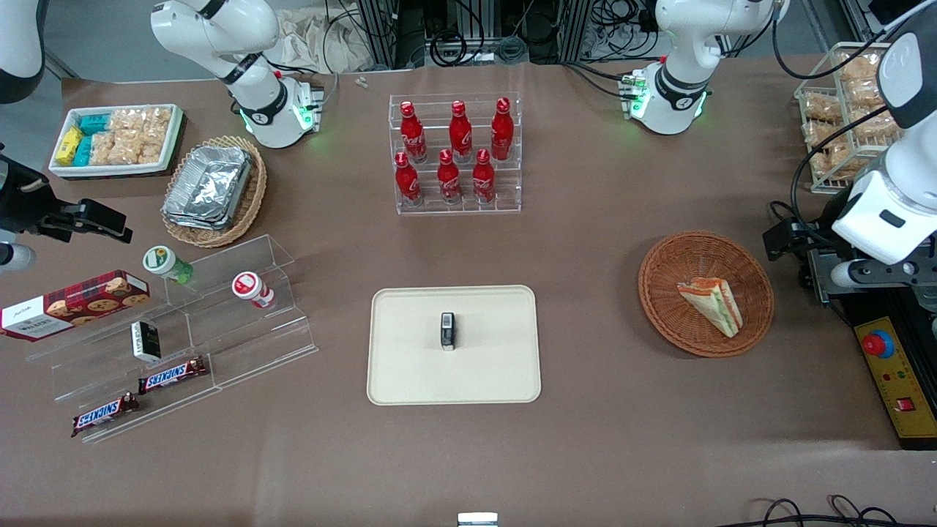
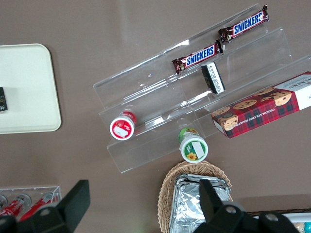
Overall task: Place sandwich from basket to tray
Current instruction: 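Lower the open left gripper over the wrapped sandwich in the wicker basket, then close the left gripper on the sandwich's edge, then lift the sandwich out of the basket with the left gripper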
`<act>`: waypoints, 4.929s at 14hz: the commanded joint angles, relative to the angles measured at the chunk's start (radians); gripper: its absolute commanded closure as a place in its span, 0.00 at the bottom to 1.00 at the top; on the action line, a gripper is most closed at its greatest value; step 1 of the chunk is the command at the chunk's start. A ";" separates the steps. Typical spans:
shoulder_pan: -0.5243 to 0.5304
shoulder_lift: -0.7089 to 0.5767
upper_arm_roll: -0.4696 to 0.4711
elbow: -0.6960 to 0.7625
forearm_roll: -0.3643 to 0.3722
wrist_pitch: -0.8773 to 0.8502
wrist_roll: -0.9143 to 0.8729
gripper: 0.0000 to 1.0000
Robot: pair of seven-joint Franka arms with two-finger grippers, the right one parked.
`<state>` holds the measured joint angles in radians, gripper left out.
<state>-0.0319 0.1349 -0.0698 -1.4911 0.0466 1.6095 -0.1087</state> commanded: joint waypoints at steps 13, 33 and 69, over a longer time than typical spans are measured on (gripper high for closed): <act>0.000 0.054 0.018 -0.315 0.012 0.375 -0.623 0.01; 0.000 0.057 0.038 -0.724 0.006 0.817 -0.715 0.01; -0.029 0.138 -0.123 -0.023 -0.005 0.096 -0.341 0.95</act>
<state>-0.0516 0.2145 -0.1361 -1.5624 0.0442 1.7248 -0.4455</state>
